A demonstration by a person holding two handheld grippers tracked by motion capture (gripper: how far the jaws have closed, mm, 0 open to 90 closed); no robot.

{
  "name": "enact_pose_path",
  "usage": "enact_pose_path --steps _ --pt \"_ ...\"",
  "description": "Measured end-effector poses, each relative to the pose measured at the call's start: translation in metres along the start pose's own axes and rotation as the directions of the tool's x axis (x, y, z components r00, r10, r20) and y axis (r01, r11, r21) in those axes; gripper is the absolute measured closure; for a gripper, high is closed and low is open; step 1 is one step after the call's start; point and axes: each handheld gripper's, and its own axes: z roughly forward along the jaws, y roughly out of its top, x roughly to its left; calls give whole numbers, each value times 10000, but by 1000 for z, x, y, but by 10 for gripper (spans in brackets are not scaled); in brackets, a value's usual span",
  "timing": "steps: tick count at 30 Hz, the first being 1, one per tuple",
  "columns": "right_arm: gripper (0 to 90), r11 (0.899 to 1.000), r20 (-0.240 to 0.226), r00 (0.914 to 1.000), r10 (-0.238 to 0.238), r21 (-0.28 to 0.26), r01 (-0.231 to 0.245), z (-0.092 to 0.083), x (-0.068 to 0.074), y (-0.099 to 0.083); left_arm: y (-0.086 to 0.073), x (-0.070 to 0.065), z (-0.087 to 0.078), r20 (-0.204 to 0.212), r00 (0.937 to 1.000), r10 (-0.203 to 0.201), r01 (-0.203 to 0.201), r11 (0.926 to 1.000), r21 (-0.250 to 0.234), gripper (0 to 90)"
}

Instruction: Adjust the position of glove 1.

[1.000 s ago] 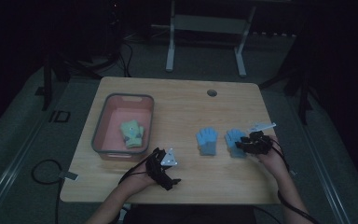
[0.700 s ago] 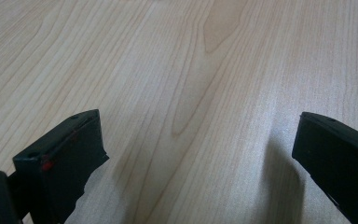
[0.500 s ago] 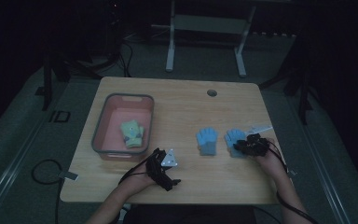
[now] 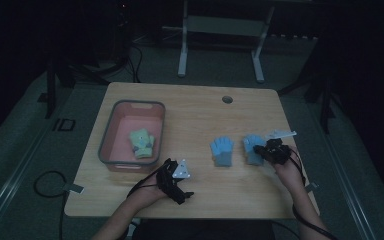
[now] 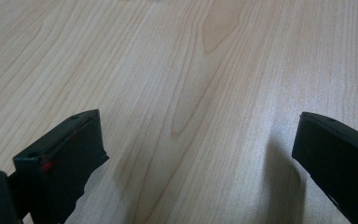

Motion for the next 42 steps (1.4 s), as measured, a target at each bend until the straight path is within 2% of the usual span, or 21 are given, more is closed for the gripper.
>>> enact_pose_path --steps 1,4,7,8,9,11,12,13,14,15,16,18,21,25,27,31,38,42 --pt "862 10000 0 10000 0 0 0 0 0 0 0 0 0 0 10000 -37 37 10000 -28 22" --pt "862 9993 -159 9998 74 -364 -80 -11 7 17 1 0 0 12 10000 -2 2 10000 -4 22" --pt "862 9987 -199 9998 -49 -515 39 -14 14 26 1 0 0 25 10000 44 -44 10000 45 22" --pt "862 9977 -407 9989 -230 -645 203 -15 22 34 1 0 0 19 10000 23 -23 10000 43 22" --pt "862 9974 -546 9983 -214 -701 176 -14 27 38 1 0 0 25 10000 3 -3 10000 32 22" --pt "862 9965 -846 9959 -305 -797 237 -11 34 44 1 0 0 24 10000 -1 1 10000 17 22" --pt "862 9965 -846 9959 -305 -797 237 -11 34 44 1 0 0 24 10000 -1 1 10000 17 22" --pt "862 9966 -1027 9943 -269 -802 186 -9 38 47 1 0 0 38 10000 6 -6 10000 16 22" --pt "861 9965 -1091 9929 -467 -745 387 -3 48 51 1 0 0 44 10000 33 -33 10000 42 22" --pt "861 9965 -1091 9929 -467 -745 387 -3 48 51 1 0 0 44 10000 33 -33 10000 42 22" --pt "862 9969 -1288 9905 -490 -667 407 4 57 54 0 0 0 57 10000 38 -38 10000 59 22" --pt "861 9971 -1447 9881 -527 -618 442 10 65 56 0 0 0 57 10000 43 -43 10000 34 22" --pt "861 9968 -1410 9871 -757 -360 713 21 74 56 1 0 0 78 10000 22 -21 10000 -26 22" --pt "859 9973 -1448 9868 -728 -15 734 31 78 53 0 0 0 56 10000 22 -21 10000 -46 22" --pt "858 9953 -1337 9875 -830 385 889 42 79 47 0 0 0 42 10000 44 -44 10000 -14 22" --pt "852 9949 -1406 9884 -568 748 679 55 76 40 2 0 -1 44 10000 37 -36 10000 -77 22" --pt "826 9953 -1353 9901 -384 825 498 60 78 40 5 0 -1 -23 10000 66 -66 10000 0 22" --pt "720 9970 -1306 9906 -399 608 482 52 80 44 8 -3 0 -164 9998 79 -82 9998 -159 22"
